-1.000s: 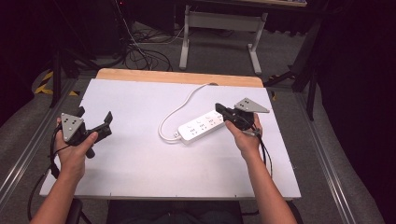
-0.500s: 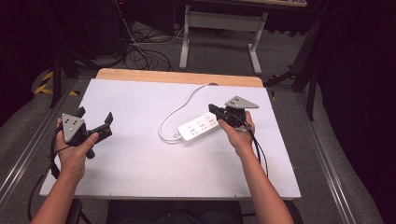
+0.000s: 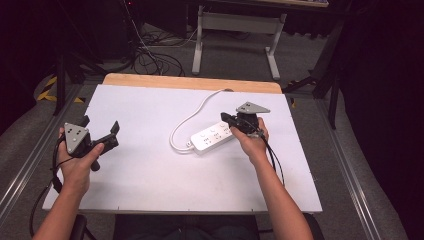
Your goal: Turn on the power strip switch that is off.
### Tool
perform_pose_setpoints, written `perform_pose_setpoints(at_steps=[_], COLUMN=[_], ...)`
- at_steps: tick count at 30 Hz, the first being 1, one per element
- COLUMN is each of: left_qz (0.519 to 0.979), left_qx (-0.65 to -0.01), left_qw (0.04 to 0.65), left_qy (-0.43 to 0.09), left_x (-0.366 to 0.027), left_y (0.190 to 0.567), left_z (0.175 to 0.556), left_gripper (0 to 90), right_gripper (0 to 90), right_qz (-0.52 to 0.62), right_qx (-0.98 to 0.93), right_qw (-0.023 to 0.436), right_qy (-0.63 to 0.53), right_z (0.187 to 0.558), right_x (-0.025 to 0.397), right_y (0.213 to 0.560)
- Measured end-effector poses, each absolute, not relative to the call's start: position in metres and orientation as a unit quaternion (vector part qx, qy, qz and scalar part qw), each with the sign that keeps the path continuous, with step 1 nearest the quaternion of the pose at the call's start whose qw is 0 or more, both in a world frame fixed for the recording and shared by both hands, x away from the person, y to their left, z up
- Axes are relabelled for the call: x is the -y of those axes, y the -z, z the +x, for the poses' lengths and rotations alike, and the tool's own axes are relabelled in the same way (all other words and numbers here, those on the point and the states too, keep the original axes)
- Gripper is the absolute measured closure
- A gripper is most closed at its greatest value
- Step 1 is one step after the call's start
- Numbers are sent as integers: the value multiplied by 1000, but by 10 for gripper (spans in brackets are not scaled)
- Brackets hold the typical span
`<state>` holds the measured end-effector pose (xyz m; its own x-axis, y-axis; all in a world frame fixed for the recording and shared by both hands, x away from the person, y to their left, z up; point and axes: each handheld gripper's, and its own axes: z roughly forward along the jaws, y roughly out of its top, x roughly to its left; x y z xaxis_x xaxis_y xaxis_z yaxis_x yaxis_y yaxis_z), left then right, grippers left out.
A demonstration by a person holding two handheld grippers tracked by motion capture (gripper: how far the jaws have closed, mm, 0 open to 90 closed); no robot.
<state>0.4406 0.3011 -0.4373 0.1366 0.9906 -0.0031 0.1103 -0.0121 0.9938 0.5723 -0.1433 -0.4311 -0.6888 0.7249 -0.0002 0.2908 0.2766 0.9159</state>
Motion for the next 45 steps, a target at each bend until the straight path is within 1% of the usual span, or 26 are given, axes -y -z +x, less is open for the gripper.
perform_pose_setpoints(at_steps=[6, 9, 18, 28, 45], left_qz=[562, 561, 563, 565, 564], left_qx=[-490, -491, -491, -490, -493], left_qw=[502, 501, 499, 499, 499], left_qy=[-438, -439, -440, -438, -435], left_x=[-301, -301, -302, -301, -302], left_y=[438, 438, 438, 438, 438], left_z=[440, 439, 440, 440, 440], left_gripper=[73, 73, 75, 76, 81], right_gripper=[900, 900, 900, 900, 900], right_qz=[335, 347, 369, 372, 376], right_qx=[-776, -782, -798, -806, -807], right_qw=[212, 203, 199, 197, 212], right_qy=[-490, -476, -433, -416, -403], right_z=[577, 584, 599, 601, 598], right_x=[141, 139, 137, 134, 129], right_y=[437, 443, 459, 466, 466])
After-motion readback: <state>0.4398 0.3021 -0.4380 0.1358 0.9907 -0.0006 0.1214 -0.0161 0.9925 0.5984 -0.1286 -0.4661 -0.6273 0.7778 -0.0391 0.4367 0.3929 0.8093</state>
